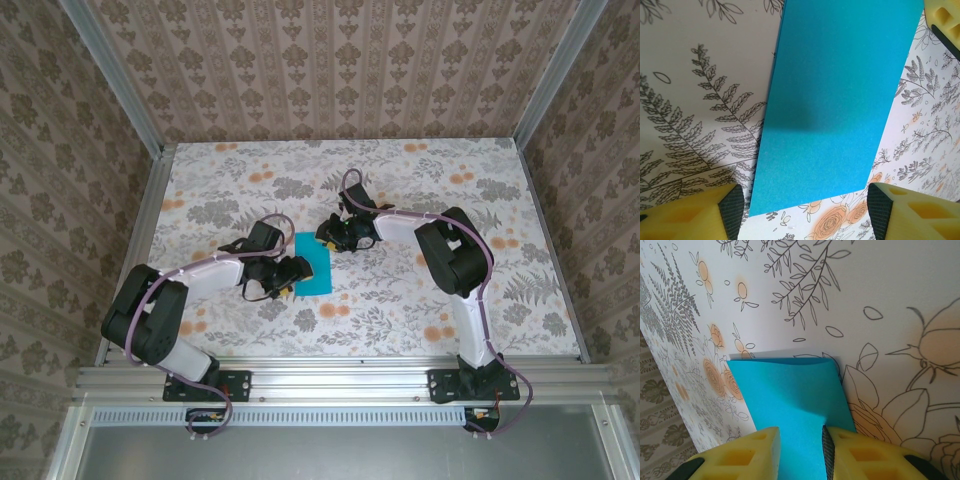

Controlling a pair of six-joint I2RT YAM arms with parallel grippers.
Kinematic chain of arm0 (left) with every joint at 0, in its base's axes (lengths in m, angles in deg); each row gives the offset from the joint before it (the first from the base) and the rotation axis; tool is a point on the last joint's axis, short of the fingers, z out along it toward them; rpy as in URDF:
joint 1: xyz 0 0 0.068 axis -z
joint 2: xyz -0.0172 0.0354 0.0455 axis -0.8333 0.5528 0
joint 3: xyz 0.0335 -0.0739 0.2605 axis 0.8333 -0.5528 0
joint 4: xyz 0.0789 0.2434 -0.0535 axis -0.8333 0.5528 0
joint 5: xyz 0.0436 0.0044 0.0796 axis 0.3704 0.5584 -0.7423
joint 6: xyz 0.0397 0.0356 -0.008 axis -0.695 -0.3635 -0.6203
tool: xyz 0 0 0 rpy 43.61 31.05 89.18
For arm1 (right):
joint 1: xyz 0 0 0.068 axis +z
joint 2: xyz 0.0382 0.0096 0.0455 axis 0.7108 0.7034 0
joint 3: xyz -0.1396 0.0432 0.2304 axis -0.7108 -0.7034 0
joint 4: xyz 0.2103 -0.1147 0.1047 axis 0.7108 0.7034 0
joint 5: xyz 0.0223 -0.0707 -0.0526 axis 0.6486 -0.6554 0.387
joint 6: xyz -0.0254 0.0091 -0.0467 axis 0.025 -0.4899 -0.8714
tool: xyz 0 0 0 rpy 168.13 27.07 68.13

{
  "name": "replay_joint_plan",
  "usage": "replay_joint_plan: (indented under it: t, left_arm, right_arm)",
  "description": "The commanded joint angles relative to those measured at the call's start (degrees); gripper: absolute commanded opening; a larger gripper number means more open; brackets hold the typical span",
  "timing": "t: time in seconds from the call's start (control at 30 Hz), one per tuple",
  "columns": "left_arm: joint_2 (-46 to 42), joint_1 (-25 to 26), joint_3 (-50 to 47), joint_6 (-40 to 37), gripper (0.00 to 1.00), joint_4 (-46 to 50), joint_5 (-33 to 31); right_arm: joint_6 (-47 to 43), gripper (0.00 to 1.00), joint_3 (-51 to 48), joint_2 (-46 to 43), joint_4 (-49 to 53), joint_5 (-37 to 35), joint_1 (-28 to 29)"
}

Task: Fold a paper plane with a square sheet of paper (pick it up from the middle)
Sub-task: Fold the triangle a second time at the center of the table.

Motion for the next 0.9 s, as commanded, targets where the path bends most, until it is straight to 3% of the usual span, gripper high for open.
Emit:
replay_joint_plan:
  t: [0.0, 0.2, 0.4, 0.87]
  left_arm:
    - [1.5, -0.3, 1.7, -1.5, 0.69, 1.2, 1.2]
    - [2.4, 0.1, 1.9, -1.8, 0.67, 1.0, 2.0]
    - [2.0, 0.1, 1.9, -1.8, 0.51, 0.4, 2.5]
    - [-0.2, -0.2, 1.8, -2.4, 0.43, 0.4, 1.2]
  right_arm:
    - [0.0, 0.32, -2.8, 3.1, 5.4, -4.0, -0.7]
    - [0.3, 0.32, -2.8, 3.3, 5.6, -4.2, -0.8]
    - [0.2, 0.32, -2.7, 3.5, 5.7, -4.2, -0.8]
    - [0.0, 0.32, -2.8, 3.7, 5.8, -4.2, -0.9]
